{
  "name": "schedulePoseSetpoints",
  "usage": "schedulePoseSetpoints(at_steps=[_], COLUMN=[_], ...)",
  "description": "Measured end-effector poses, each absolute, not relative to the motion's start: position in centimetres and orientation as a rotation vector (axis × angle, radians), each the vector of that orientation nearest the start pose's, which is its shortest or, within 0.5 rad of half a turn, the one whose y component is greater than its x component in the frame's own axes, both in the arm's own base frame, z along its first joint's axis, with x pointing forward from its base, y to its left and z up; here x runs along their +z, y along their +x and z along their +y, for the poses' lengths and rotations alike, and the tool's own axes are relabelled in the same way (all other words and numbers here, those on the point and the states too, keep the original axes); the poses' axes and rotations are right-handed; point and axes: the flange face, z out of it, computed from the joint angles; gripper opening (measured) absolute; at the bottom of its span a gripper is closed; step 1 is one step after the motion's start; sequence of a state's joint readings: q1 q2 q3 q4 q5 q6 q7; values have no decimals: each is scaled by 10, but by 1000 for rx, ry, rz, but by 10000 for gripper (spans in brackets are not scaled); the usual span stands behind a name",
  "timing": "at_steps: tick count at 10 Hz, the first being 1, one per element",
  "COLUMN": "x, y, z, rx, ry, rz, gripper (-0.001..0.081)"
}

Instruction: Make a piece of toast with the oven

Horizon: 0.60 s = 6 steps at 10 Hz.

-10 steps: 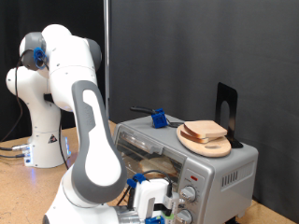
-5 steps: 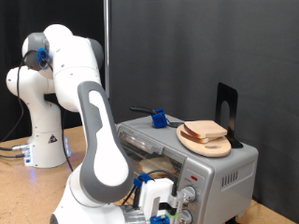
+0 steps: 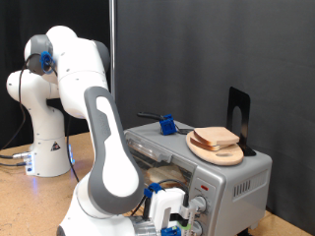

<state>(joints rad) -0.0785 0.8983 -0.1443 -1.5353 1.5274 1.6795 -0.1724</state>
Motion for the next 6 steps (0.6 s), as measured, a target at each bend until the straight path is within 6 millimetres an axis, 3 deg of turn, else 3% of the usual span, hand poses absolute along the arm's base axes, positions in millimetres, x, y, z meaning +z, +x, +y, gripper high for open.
schedulePoseSetpoints(at_steps=[5, 6], x=[143, 142], y=[676, 676], z=[-38, -38], rx=[335, 337], ry=[-1632, -1632], rz=[773, 774], gripper=[801, 706])
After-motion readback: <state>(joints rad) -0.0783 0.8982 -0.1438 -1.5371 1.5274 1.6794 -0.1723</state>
